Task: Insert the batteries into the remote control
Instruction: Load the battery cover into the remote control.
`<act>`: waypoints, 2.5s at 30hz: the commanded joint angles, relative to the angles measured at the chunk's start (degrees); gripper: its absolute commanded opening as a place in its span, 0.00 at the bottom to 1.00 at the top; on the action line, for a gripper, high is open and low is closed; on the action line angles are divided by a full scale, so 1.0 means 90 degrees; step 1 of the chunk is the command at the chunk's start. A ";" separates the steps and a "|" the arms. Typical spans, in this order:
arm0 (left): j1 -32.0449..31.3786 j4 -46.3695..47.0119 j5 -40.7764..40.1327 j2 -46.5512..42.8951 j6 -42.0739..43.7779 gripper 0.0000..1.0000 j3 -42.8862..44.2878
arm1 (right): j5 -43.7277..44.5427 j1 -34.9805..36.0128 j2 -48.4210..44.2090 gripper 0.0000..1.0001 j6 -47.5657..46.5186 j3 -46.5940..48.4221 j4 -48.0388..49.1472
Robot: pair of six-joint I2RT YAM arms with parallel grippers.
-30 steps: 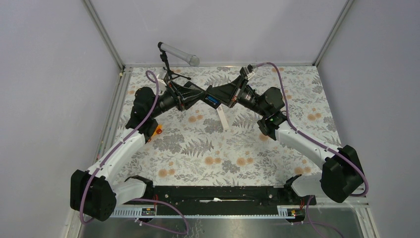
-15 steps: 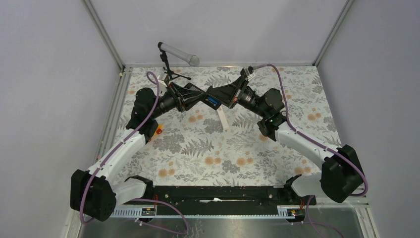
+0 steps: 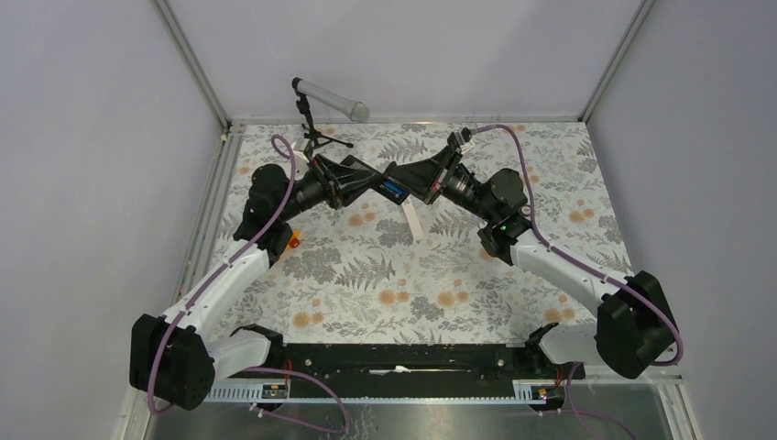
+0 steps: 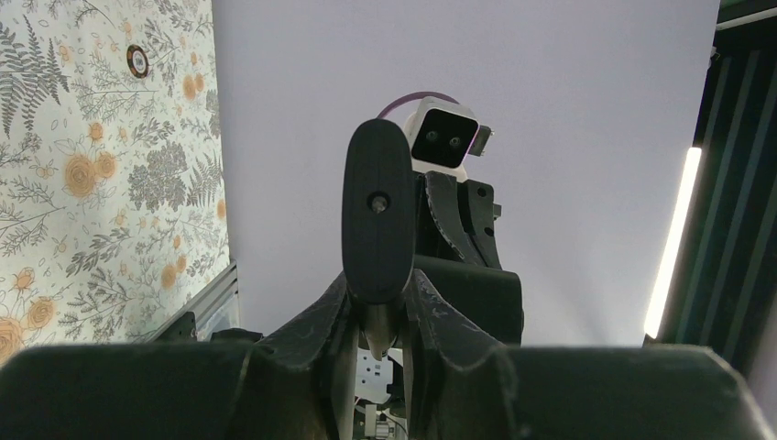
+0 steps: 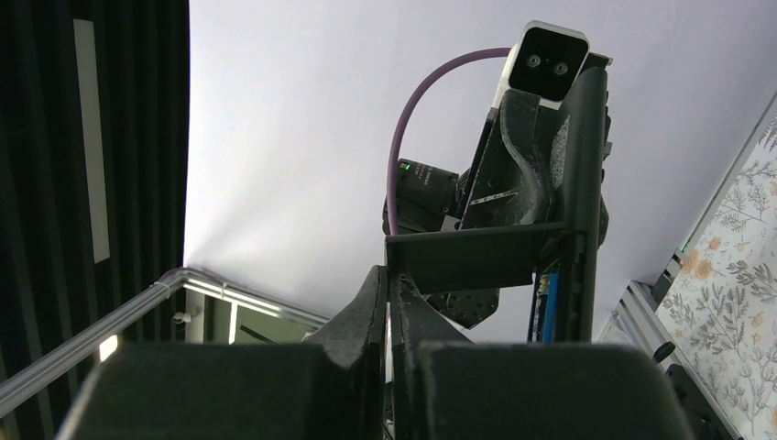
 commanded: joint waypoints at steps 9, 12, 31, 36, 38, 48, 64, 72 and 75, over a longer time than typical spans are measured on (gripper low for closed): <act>0.0007 0.0596 -0.0303 -0.0247 -0.0304 0.00 0.0060 | 0.0262 0.0032 -0.0397 0.00 -0.0199 -0.0236 -0.0586; 0.0007 0.0673 -0.0280 -0.0186 -0.0334 0.00 0.0097 | 0.0229 0.0036 -0.0367 0.00 -0.0203 -0.0254 -0.0576; 0.0007 0.1166 -0.0367 -0.0173 -0.0951 0.00 0.0238 | 0.0103 0.0043 -0.0124 0.07 0.0034 -0.0312 -0.0834; 0.0007 0.1208 -0.0397 -0.0098 -0.0951 0.00 0.0208 | 0.0076 0.0039 -0.0240 0.12 -0.0104 -0.0262 -0.1203; 0.0009 0.1223 -0.0392 -0.0069 -0.0951 0.00 0.0207 | 0.0112 0.0040 -0.0329 0.15 -0.0150 -0.0255 -0.1463; 0.0012 0.1265 -0.0352 -0.0002 -0.0883 0.00 0.0202 | 0.0233 0.0025 -0.0564 0.21 -0.0364 -0.0073 -0.2310; 0.0104 0.0939 -0.0314 -0.0127 -0.0717 0.00 0.0153 | 0.0454 -0.0313 -0.0981 0.24 -0.0178 -0.0290 -0.2549; 0.0113 0.0884 -0.0306 -0.0096 -0.0679 0.00 0.0138 | 0.0271 -0.0360 -0.0897 0.26 -0.0068 -0.0340 -0.2391; 0.0122 0.0819 -0.0318 -0.0053 -0.0595 0.00 0.0180 | 0.0315 -0.0361 -0.0994 0.30 -0.0136 -0.0359 -0.2349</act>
